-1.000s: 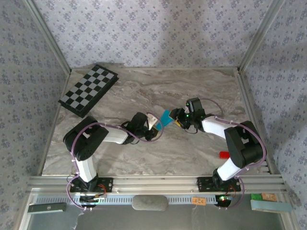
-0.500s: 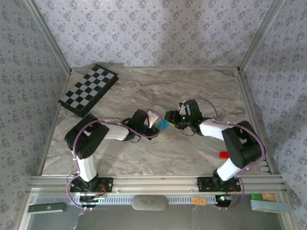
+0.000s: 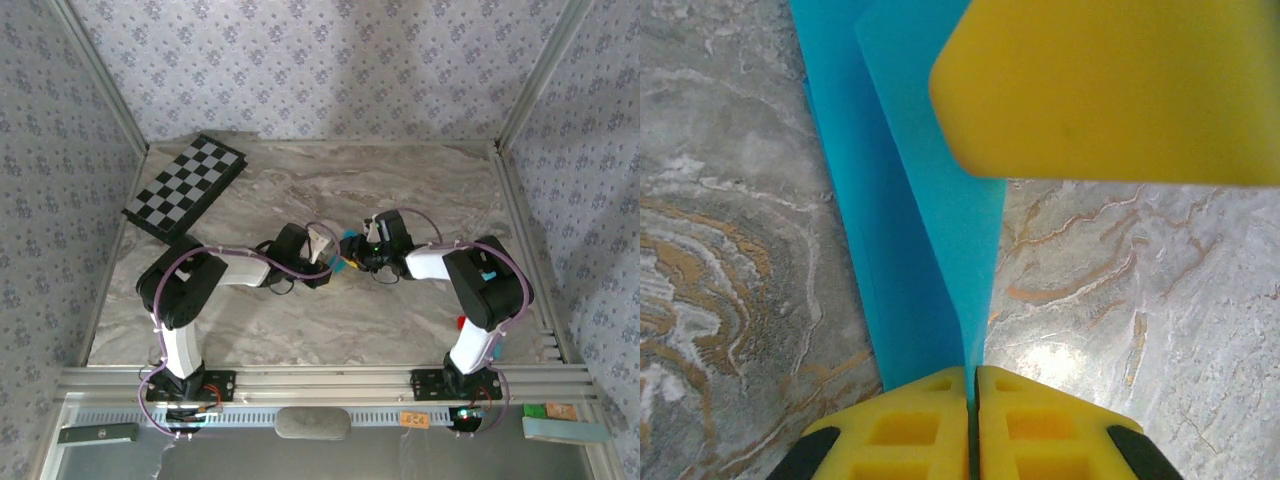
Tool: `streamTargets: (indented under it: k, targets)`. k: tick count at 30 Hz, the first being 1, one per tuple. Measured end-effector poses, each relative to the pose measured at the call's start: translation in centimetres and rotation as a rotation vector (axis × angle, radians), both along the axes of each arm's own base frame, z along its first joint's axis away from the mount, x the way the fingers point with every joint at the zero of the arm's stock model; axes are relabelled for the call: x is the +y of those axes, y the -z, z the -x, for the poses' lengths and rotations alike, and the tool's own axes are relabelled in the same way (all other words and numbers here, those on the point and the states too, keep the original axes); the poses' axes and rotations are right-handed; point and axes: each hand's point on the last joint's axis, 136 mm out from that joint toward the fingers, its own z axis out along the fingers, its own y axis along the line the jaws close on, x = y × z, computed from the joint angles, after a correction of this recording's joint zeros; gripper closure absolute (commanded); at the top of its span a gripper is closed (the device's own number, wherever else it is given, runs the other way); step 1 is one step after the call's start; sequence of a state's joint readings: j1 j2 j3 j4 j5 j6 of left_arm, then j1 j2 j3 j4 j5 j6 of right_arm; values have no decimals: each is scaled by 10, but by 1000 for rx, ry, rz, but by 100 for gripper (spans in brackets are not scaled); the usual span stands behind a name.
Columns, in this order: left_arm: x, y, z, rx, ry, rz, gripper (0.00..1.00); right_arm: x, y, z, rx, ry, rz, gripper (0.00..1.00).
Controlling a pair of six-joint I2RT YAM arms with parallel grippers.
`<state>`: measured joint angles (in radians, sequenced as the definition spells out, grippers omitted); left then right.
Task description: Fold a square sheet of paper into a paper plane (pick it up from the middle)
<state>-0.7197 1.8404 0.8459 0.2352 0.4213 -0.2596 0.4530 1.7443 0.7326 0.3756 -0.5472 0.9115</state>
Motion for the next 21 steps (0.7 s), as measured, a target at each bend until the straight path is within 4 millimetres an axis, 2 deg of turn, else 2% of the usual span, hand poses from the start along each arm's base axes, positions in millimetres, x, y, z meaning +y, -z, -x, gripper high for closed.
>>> streamTargets:
  k: [21]
  targets:
    - [0,1,0,98,-29,-6,89,6,11,-1,21,-25,15,64]
